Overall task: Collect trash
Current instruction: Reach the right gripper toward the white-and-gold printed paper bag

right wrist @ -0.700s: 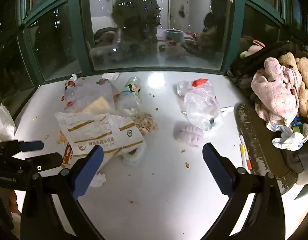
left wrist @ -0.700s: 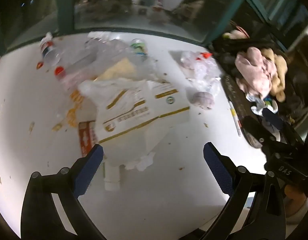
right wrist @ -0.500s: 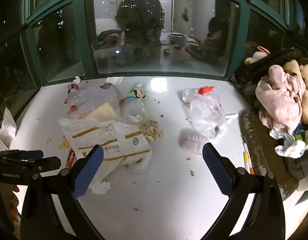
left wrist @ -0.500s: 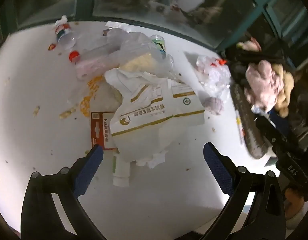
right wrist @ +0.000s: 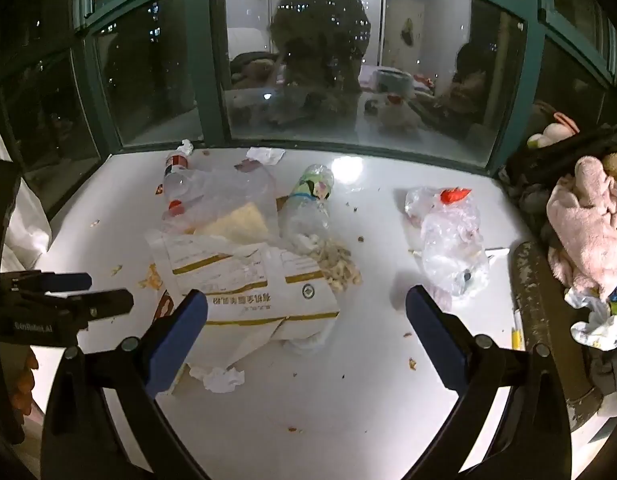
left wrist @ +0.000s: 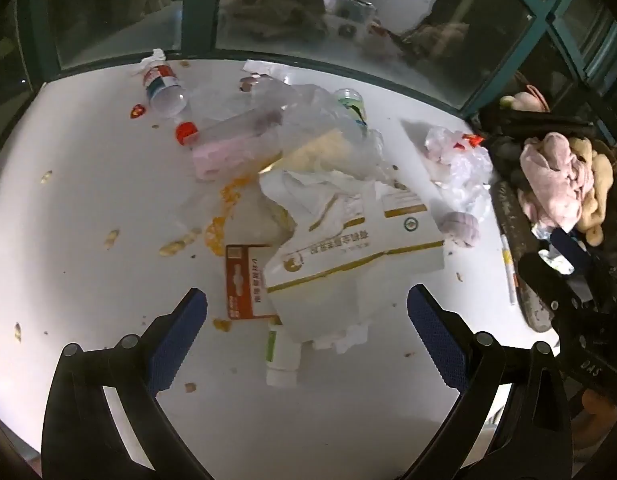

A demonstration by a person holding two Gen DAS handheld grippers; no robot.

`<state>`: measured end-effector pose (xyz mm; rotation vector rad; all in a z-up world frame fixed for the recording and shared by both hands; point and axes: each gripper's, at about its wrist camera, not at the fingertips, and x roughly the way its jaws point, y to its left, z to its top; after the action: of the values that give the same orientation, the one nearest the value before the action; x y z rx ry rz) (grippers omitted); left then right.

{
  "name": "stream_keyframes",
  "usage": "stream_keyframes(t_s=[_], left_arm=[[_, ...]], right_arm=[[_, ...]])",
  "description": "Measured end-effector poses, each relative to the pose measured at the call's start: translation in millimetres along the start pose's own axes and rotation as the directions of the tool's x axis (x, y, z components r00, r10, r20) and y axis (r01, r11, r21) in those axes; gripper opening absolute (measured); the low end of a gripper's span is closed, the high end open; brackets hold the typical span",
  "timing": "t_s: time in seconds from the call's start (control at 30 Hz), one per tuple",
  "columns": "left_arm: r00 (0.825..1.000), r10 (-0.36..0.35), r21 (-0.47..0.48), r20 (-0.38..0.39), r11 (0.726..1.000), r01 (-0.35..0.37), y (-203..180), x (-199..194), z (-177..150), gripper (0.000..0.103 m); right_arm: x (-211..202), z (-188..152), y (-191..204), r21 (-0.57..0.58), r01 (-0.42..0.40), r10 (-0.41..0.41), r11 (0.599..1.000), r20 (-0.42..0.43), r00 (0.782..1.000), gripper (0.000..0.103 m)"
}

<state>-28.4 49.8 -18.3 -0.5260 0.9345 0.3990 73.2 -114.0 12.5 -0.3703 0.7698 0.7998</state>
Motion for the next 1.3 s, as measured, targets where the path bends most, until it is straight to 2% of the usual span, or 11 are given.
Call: stream_keyframes(t_s=[0.13, 0.27, 0.37, 0.47, 0.67, 0.8, 0.9, 1.1, 1.3], left_arm=[[0.998, 0.056, 0.011, -0.025, 0.998, -0.056, -7, -4, -3, 0.097], [0.997, 0.076, 0.042, -0.031, 0.996, -0.075, -6, -9, -2, 0.097], [0.996, 0.091, 0.065, -0.024, 0.994, -0.09, -3, -12, -2, 0.097], [0.993, 0.113, 0.077, -0.018, 0.991, -0.111, 2, -15, -1, 0.097], [0.989, 0.141, 0.016, -0.038, 0.99, -0.14, 19, -9, 4, 0.097], [0.987, 0.147, -0.038, -0.061, 0.988, -0.15, 26, 0, 4, 0.097], [0.984, 0.167, -0.04, -0.055, 0.985, -0.169, 23, 4, 4, 0.097], [0.981, 0.18, -0.042, -0.073, 0.982, -0.183, 15, 21, 10, 0.097], [0.976, 0.188, -0.035, -0.106, 0.981, -0.193, 10, 44, 16, 0.097]], right_arm=[[-2, -3, 2, 0.012, -0.015, 0.015, 1.0, 0.009, 1.0, 0.096], [-1, -5, 4, 0.036, -0.047, 0.047, 0.998, 0.018, 0.999, 0.096], [7, -7, 13, 0.025, -0.048, 0.049, 0.999, -0.029, 0.998, 0.096], [11, -7, 20, 0.032, -0.055, 0.056, 0.998, -0.04, 0.998, 0.096], [25, -10, 24, 0.029, -0.059, 0.062, 0.998, -0.116, 0.991, 0.096], [29, -5, 16, 0.018, -0.018, 0.02, 1.0, -0.126, 0.992, 0.096], [39, 0, 9, 0.023, -0.009, 0.012, 1.0, -0.15, 0.989, 0.096], [63, 5, 7, 0.011, -0.068, 0.069, 0.998, -0.234, 0.97, 0.096], [77, 9, 2, 0.025, -0.092, 0.095, 0.995, -0.25, 0.964, 0.096]])
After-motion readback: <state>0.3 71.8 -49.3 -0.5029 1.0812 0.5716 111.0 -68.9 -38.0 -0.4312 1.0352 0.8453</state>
